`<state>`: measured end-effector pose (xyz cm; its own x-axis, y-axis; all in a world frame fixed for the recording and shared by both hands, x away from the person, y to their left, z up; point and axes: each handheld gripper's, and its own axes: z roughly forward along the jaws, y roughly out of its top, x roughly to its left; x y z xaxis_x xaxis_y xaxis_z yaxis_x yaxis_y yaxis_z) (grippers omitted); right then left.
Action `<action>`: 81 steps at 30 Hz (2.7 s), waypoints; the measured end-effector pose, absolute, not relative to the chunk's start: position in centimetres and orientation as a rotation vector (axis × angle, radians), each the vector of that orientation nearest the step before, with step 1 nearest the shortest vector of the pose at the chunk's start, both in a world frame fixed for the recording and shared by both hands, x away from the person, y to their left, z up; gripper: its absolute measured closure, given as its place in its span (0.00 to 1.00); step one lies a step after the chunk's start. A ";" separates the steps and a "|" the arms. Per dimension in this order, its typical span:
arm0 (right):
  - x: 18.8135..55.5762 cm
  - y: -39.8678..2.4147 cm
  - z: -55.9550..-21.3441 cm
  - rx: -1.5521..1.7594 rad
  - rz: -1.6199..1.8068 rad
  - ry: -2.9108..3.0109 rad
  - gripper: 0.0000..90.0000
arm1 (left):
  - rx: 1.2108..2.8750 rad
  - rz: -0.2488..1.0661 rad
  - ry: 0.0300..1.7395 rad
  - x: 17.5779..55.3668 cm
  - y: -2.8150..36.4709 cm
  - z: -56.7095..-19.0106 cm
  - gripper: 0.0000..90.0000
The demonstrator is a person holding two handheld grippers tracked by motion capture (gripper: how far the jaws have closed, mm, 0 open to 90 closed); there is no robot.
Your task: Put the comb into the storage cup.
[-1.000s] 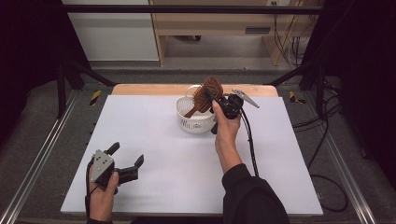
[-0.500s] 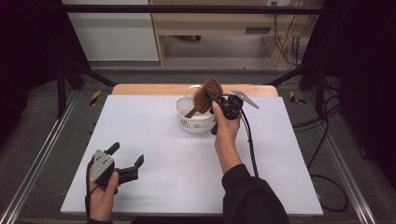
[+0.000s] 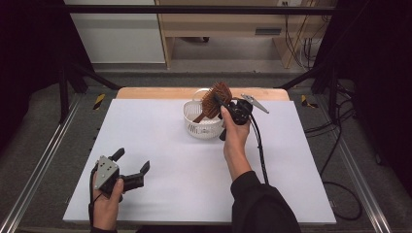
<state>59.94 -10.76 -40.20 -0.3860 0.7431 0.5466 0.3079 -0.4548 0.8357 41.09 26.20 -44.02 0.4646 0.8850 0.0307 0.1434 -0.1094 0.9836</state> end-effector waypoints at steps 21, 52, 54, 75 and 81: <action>60.1 -11.0 -40.7 1.521 1.899 1.423 0.57 | 1.572 0.810 0.922 41.1 26.2 -44.0 0.02; 60.3 -11.6 -40.8 1.540 1.886 1.450 0.55 | 1.575 0.809 0.921 41.1 26.1 -44.0 0.02; 60.4 -11.7 -40.8 1.540 1.885 1.452 0.55 | 1.575 0.809 0.921 41.1 26.1 -44.0 0.02; 60.4 -12.0 -40.8 1.546 1.880 1.467 0.54 | 1.581 0.805 0.921 41.1 26.1 -44.1 0.02; 60.5 -12.0 -40.8 1.552 1.878 1.469 0.53 | 1.583 0.805 0.917 41.1 26.0 -44.1 0.02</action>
<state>60.46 -12.03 -40.84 -0.3743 0.7439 0.5536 0.3579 -0.4349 0.8263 41.13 26.00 -44.07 0.4726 0.8806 0.0340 0.1480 -0.1173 0.9820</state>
